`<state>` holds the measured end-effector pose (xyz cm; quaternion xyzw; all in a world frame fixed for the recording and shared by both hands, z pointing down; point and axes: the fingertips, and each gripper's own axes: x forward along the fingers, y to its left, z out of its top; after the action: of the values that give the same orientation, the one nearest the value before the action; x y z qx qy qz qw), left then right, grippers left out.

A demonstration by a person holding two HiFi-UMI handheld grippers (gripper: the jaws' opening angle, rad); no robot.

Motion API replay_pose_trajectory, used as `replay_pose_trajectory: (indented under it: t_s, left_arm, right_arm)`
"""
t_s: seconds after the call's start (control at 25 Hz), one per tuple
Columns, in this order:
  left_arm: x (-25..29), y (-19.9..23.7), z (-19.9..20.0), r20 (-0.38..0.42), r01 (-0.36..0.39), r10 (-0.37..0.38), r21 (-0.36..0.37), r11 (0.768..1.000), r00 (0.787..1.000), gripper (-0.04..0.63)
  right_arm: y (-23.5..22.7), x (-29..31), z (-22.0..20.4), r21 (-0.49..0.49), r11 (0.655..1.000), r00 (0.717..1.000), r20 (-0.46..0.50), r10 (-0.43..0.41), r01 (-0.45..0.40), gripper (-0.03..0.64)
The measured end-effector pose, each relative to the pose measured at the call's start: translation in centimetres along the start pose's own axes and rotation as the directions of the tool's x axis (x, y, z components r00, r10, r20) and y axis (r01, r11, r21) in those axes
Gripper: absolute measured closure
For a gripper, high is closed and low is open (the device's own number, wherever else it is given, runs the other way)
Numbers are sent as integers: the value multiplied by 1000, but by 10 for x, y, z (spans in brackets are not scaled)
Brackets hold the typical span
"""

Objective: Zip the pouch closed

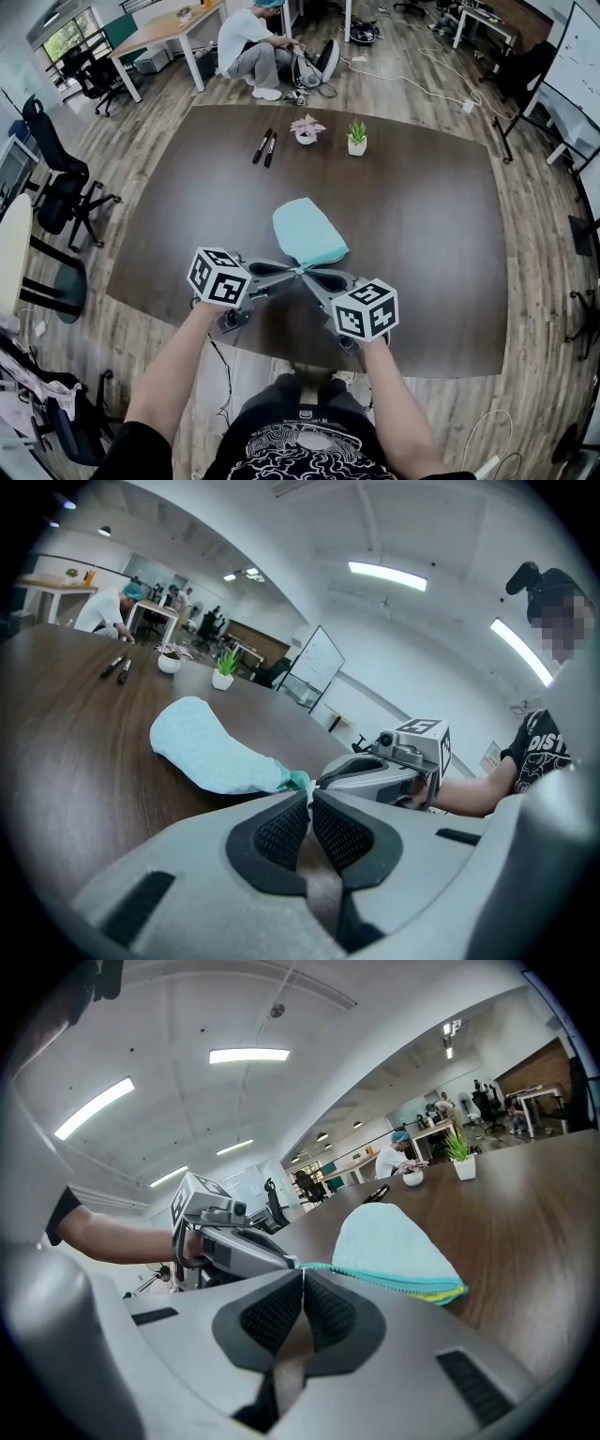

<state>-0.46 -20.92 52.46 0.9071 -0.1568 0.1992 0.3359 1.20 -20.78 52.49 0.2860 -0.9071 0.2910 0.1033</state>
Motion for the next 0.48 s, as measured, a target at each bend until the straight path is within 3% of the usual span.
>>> replay_pose_trajectory:
  t_s: [0.48]
  left_arm:
    - [0,4,-7,-31,-54,55,22,998,998,572]
  right_arm:
    - [-3,3,-6,4,999,999,-14,-43,43,614]
